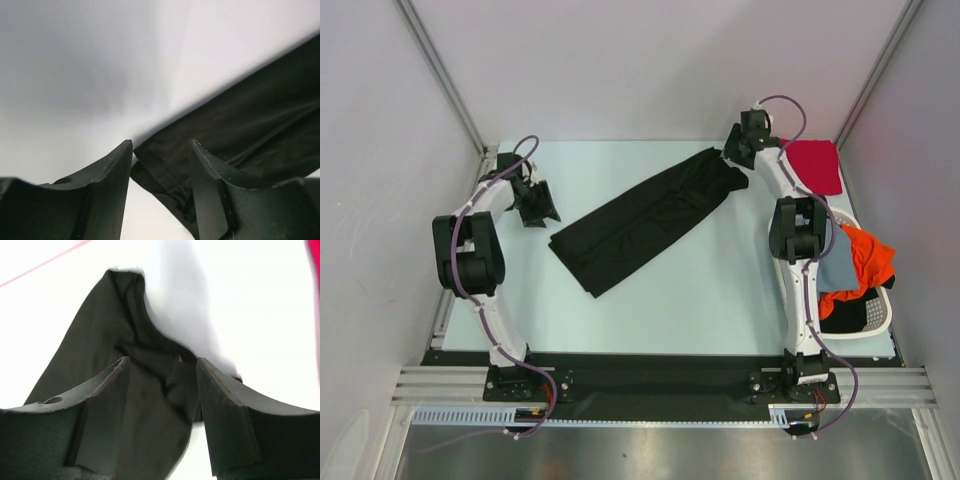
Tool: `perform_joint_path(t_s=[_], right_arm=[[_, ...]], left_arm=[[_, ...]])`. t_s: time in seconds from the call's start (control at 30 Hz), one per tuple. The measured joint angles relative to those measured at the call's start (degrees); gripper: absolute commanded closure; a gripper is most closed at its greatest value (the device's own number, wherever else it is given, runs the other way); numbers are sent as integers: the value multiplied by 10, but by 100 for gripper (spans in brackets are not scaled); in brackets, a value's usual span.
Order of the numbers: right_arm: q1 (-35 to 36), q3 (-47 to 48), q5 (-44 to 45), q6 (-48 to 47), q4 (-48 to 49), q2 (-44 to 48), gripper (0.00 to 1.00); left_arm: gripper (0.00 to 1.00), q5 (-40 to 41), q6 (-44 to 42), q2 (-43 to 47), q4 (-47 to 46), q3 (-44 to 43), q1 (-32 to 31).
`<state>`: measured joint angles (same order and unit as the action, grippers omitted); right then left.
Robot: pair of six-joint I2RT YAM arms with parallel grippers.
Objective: Fold and stack the t-shirts
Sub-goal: Fold the tshirt
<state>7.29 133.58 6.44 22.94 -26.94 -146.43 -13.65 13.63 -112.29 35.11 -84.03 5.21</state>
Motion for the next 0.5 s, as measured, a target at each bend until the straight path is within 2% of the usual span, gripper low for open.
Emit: perform_joint_path(t_s=[0.07, 0.13, 0.3, 0.4, 0.5], right_arm=[[-2, -10, -9, 11, -29, 24, 37], [-2, -74, -16, 20, -52, 79, 37], [23, -349, -83, 75, -34, 273, 38], [70, -475, -143, 125, -13, 354, 39], [147, -592, -207, 195, 73, 401, 40]], left_arm=[[43, -17, -8, -11, 8, 0, 3], [43, -28, -18, -20, 14, 0, 4], [44, -46, -39, -29, 14, 1, 5], [46, -52, -49, -42, 10, 1, 5], [47, -57, -59, -54, 10, -2, 5]])
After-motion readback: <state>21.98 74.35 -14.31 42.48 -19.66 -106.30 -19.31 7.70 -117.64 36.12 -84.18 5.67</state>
